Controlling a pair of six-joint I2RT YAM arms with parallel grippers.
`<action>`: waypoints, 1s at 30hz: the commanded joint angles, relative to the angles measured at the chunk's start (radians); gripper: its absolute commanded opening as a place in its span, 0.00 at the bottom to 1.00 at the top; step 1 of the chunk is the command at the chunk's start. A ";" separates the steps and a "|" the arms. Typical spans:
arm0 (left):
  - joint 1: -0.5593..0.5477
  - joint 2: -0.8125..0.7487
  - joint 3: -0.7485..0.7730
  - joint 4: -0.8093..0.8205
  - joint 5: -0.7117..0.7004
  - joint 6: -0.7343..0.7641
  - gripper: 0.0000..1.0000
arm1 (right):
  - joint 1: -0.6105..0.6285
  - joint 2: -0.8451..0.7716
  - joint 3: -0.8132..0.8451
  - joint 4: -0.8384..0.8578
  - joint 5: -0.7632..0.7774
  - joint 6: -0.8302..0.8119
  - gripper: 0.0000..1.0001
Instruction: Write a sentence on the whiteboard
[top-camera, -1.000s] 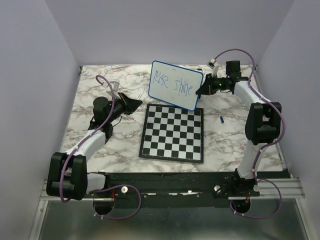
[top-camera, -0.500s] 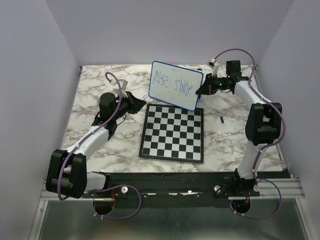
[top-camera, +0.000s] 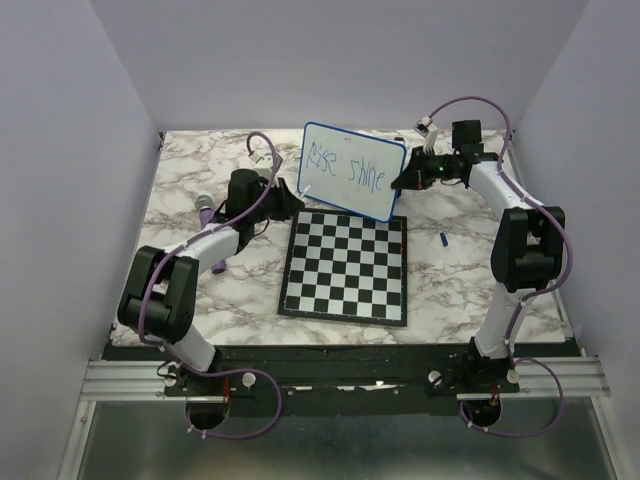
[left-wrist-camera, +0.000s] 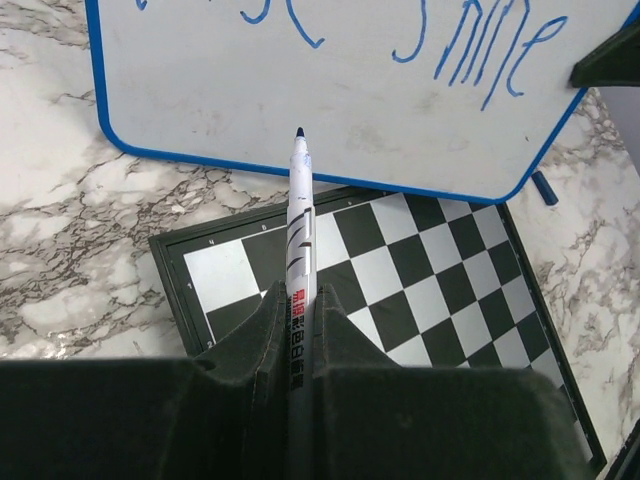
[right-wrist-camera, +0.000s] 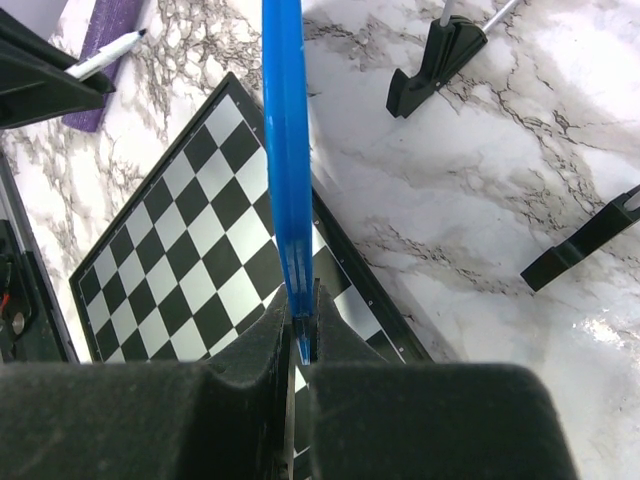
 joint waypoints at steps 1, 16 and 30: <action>-0.003 0.065 0.065 0.019 0.030 0.027 0.00 | 0.005 -0.039 0.039 -0.010 -0.023 -0.005 0.00; 0.019 0.153 0.114 0.048 0.082 0.005 0.00 | 0.003 0.009 0.126 -0.018 0.006 0.013 0.00; 0.050 0.176 0.124 0.064 0.136 -0.032 0.00 | -0.015 0.007 0.114 0.024 0.009 0.061 0.00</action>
